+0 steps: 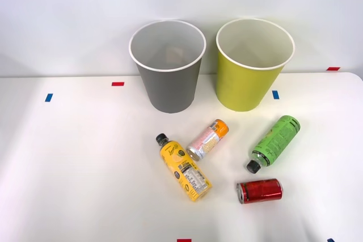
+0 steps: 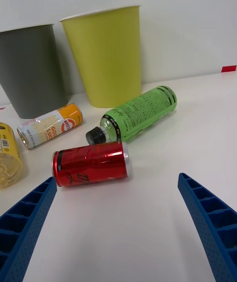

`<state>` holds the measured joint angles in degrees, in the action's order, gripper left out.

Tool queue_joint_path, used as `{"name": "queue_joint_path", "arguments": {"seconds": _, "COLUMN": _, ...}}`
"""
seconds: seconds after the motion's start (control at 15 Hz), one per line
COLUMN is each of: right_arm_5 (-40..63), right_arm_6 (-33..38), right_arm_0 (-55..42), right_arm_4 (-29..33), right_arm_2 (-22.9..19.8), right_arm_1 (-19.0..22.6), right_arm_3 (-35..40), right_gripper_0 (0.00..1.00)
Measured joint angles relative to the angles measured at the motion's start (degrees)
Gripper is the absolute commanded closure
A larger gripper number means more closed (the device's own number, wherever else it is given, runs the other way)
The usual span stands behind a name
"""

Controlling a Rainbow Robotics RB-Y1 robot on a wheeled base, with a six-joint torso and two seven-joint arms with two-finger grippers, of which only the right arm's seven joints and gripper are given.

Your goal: Put cans in the gray bin, plastic bottles in the light green bin

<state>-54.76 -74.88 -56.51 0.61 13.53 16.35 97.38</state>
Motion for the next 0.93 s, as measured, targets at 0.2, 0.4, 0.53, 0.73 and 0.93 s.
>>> {"name": "queue_joint_path", "arguments": {"seconds": 0.2, "right_arm_5": 0.0, "right_arm_6": 0.0, "right_arm_0": 0.0, "right_arm_4": 0.0, "right_arm_2": 0.0, "right_arm_1": 0.0, "right_arm_3": 0.0, "right_gripper_0": 0.16}}
{"name": "queue_joint_path", "arguments": {"seconds": 0.4, "right_arm_5": 0.4, "right_arm_6": -0.1, "right_arm_0": 0.9, "right_arm_4": 0.1, "right_arm_2": -0.6, "right_arm_1": -1.0, "right_arm_3": -2.5, "right_gripper_0": 0.16}}
{"name": "queue_joint_path", "arguments": {"seconds": 0.53, "right_arm_5": 0.6, "right_arm_6": -0.1, "right_arm_0": 1.0, "right_arm_4": -0.1, "right_arm_2": -2.3, "right_arm_1": -1.7, "right_arm_3": -2.7, "right_gripper_0": 0.16}}
{"name": "queue_joint_path", "arguments": {"seconds": 0.73, "right_arm_5": 7.2, "right_arm_6": 0.3, "right_arm_0": 0.7, "right_arm_4": -2.5, "right_arm_2": -3.6, "right_arm_1": -2.2, "right_arm_3": 0.7, "right_gripper_0": 0.16}}
{"name": "queue_joint_path", "arguments": {"seconds": 0.93, "right_arm_5": 19.8, "right_arm_6": 0.5, "right_arm_0": -1.6, "right_arm_4": -6.7, "right_arm_2": -3.3, "right_arm_1": -2.2, "right_arm_3": 9.7, "right_gripper_0": 0.17}}
